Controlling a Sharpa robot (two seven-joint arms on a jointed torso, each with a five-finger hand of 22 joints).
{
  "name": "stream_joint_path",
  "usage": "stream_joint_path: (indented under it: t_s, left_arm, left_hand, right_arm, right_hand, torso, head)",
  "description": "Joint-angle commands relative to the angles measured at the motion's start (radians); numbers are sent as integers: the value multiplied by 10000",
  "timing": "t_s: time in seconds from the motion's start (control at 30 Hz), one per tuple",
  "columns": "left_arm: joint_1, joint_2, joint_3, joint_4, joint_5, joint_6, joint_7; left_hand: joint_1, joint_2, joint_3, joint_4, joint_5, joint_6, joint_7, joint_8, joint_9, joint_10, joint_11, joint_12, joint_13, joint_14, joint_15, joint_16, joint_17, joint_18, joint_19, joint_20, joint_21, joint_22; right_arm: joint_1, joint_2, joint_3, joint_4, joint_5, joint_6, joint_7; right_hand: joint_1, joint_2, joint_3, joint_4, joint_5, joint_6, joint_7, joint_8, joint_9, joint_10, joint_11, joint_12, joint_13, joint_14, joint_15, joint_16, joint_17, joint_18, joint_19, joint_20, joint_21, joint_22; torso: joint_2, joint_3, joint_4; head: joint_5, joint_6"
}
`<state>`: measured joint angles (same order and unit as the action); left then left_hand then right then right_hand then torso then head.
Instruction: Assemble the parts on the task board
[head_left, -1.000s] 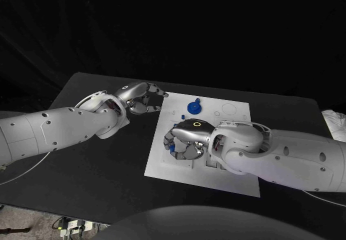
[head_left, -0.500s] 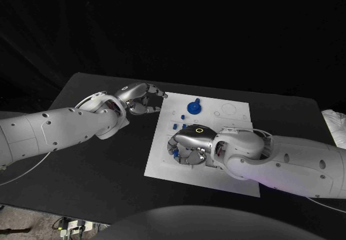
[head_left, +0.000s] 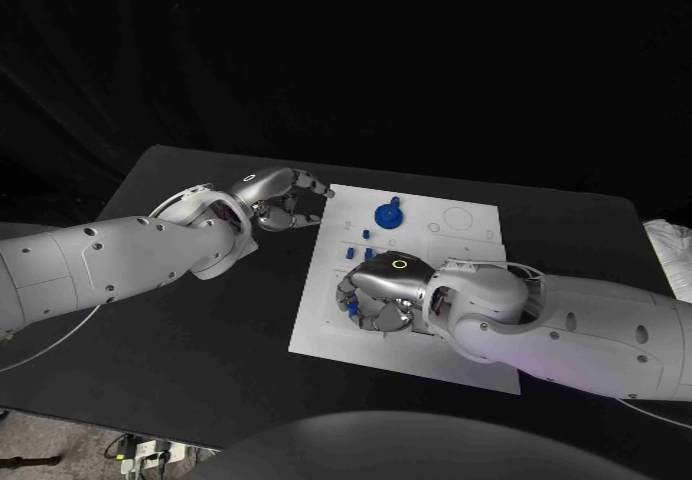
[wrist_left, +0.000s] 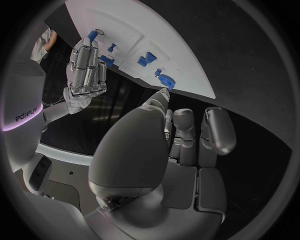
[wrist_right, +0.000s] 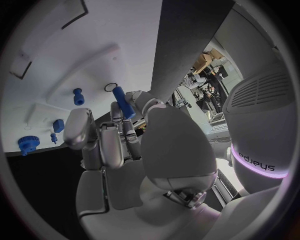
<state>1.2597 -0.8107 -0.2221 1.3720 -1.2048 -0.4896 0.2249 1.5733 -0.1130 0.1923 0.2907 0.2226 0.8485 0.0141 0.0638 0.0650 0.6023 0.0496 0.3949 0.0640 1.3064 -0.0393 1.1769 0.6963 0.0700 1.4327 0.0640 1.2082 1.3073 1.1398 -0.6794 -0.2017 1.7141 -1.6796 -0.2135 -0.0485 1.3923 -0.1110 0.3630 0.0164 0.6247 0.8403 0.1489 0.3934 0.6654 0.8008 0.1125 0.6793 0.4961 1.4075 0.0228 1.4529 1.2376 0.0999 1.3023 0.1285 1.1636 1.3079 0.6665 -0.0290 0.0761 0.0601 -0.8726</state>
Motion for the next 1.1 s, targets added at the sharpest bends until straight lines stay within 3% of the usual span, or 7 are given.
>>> stream_joint_path:
  t_s: [0.03, 0.6, 1.1]
  left_arm:
    - [-4, 15, 8, 11, 50, 163, -37]
    - [-13, 23, 8, 18, 50, 257, -116]
    - [-59, 37, 8, 0, 51, 317, -174]
  left_hand:
    - [12, 81, 49, -8, 69, -7, 31, -5, -1, 3, 78, 10, -1, -24, 36, -52, -10, 46, -8, 83, -56, 1645]
    - [14, 84, 53, -8, 70, -10, 39, -6, -1, -4, 82, 6, -3, -29, 39, -56, -16, 48, -14, 85, -72, 1641]
    - [16, 93, 63, -7, 72, -4, 61, -4, 0, -20, 94, -4, -4, -47, 48, -71, -42, 51, -23, 93, -89, 1637]
  right_arm:
    - [-18, -1, 1, -27, -345, -61, -39]
    - [-133, -23, 0, -163, -498, -22, -124]
    - [-296, 24, 0, -284, -407, -162, -39]
  right_hand:
    - [-25, 38, 17, -60, 16, -51, -17, -46, -15, 374, -287, 10, 9, 3, -73, 2, -19, -35, -9, -53, 60, 1368]
    - [-59, 4, 76, -115, -80, -57, 14, -163, -87, 305, -243, -133, -47, -11, -44, -16, -52, -34, -31, -42, 41, 1360]
    - [-191, -3, 154, -175, -835, -305, 81, -578, -352, 140, -161, -350, -87, -62, 43, -54, -140, -15, -111, 38, -60, 1325]
  torso:
    - [-2, -1, -1]
    - [2, 2, 1]
    - [1, -1, 6]
  head:
    - [8, 0]
    - [27, 0]
    - [43, 0]
